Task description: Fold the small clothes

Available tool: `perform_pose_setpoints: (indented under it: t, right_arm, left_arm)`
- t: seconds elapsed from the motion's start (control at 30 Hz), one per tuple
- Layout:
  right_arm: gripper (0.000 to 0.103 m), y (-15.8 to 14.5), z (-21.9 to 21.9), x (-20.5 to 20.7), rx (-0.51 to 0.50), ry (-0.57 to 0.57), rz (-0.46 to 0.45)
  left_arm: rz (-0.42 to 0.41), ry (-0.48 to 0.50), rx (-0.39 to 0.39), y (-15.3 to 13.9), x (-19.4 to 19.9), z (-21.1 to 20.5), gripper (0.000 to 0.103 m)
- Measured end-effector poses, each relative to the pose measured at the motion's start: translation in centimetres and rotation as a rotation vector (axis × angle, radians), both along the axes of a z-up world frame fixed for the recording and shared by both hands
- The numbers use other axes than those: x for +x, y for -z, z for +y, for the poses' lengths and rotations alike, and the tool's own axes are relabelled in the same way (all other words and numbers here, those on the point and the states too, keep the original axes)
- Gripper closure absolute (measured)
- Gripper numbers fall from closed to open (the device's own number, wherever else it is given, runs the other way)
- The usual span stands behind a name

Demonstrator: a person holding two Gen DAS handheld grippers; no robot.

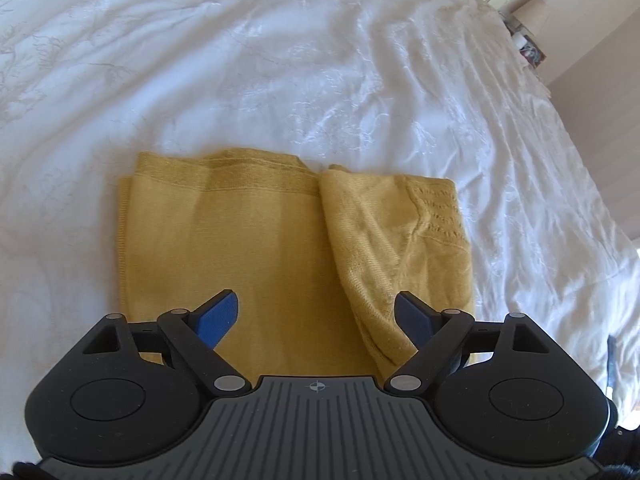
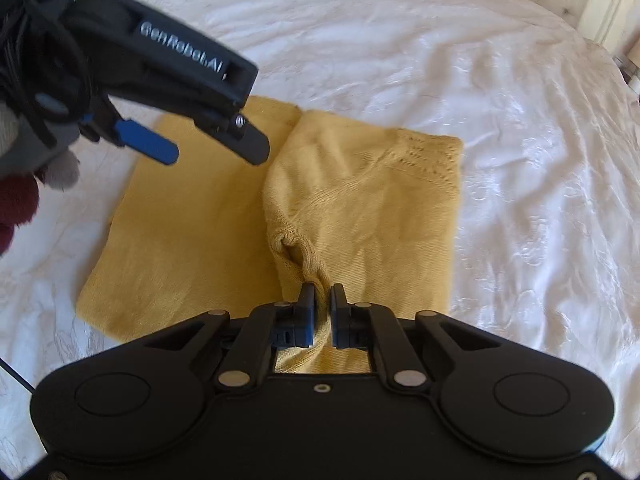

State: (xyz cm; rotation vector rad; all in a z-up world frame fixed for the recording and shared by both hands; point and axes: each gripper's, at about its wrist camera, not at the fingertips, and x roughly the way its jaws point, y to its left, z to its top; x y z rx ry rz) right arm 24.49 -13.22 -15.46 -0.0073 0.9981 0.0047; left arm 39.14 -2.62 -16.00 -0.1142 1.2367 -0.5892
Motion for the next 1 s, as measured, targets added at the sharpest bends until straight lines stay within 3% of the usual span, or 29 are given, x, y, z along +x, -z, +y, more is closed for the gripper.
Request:
perform_pose_setpoints:
  t: [0.1,0.37,0.47,0.5,0.53,0.57,0.67,0.8,1.0]
  right_arm:
    - [0.095,-0.4,-1.3,-0.2,0.025,0.027,0.003]
    - [0.095,0.3,-2.6,0.0,0.074,0.045,0.016]
    - [0.095,0.1,-2.5,-0.1,0.089,0.049,0.014]
    - [0.095,0.1,-2.7,-0.2,0.096,0.052,0.013]
    - [0.095,0.1,-2.7,-0.2,0.100,0.055,0.012]
    - [0.095,0.0,-2.7,-0.2,0.103,0.057,0.011]
    - [0.095,-0.5,-2.9,-0.5,0.122,0.063,0.000]
    - [0.095,-2.5,-2.8,-1.5,0.161,0.067,-0.044]
    - [0.095,-5.6,0.0,-2.2,0.247,-0.008,-0.099]
  left_arm:
    - [0.026,0.021,-0.011,1.2,0.3,-2.0,0.017]
    - [0.080,0.017,-0.076,2.8,2.2,-5.6,0.018]
    - [0.100,0.035,-0.076,3.3,2.9,-6.4,0.023]
    - [0.097,0.039,-0.075,3.4,3.1,-6.6,0.042]
    - [0.077,0.037,-0.069,3.3,3.1,-6.6,0.077]
    - [0.054,0.032,-0.041,3.1,3.0,-6.5,0.091]
    - [0.037,0.044,-0.051,2.2,2.9,-6.2,0.092]
    - [-0.035,0.081,-0.063,-1.1,2.0,-5.2,0.092]
    - [-0.105,0.106,-0.064,-5.1,1.8,-1.1,0.092]
